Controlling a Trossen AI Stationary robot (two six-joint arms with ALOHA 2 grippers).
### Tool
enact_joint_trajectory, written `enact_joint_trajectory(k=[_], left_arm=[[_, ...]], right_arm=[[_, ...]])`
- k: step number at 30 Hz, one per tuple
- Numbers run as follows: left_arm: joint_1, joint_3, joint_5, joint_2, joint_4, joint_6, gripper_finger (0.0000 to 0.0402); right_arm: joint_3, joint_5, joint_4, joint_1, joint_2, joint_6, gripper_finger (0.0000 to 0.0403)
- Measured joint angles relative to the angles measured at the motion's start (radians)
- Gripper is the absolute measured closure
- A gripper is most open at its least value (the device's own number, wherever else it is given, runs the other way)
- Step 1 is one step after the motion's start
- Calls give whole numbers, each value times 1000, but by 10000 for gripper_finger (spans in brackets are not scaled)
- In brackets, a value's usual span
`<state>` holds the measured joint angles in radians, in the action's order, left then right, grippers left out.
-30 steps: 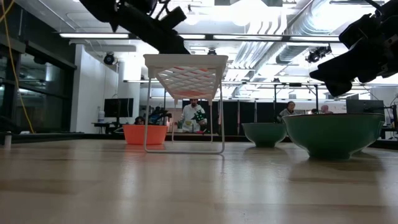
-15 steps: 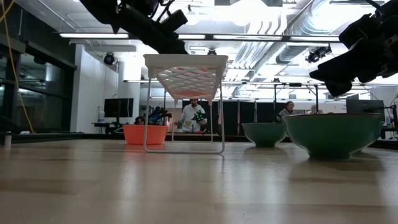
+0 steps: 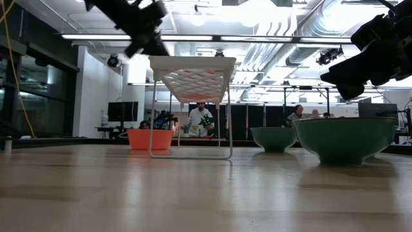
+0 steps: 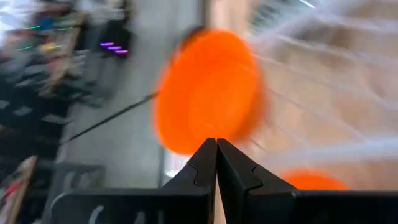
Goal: Pick & Place Mini bowls
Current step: Stack the orange bowl on top of the other orange bowls on the shelf
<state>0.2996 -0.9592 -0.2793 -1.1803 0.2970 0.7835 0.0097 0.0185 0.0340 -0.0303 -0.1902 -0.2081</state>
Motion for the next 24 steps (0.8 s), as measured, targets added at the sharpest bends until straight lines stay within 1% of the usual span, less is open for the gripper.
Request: enact_joint_trajectory(k=[2, 5, 7, 9, 13, 16, 19, 22, 24], left_arm=[[29, 1, 62, 19, 98, 13, 396], [76, 0, 143, 29, 187, 15, 395], [112, 1, 215, 31, 236, 32, 386], [141, 1, 286, 31, 271, 49, 365], [176, 1, 412, 31, 331, 74, 293], [178, 1, 414, 31, 359, 77, 235], [178, 1, 407, 31, 384, 83, 190], [178, 1, 402, 31, 412, 107, 164], [178, 1, 394, 22, 420, 108, 158]], right_arm=[[0, 0, 0, 0, 0, 0, 281], [0, 0, 0, 0, 0, 0, 281], [0, 0, 0, 0, 0, 0, 281], [0, 0, 0, 0, 0, 0, 281], [0, 0, 0, 0, 0, 0, 281], [0, 0, 0, 0, 0, 0, 281], [0, 0, 0, 0, 0, 0, 281], [0, 0, 0, 0, 0, 0, 281], [0, 0, 0, 0, 0, 0, 281]])
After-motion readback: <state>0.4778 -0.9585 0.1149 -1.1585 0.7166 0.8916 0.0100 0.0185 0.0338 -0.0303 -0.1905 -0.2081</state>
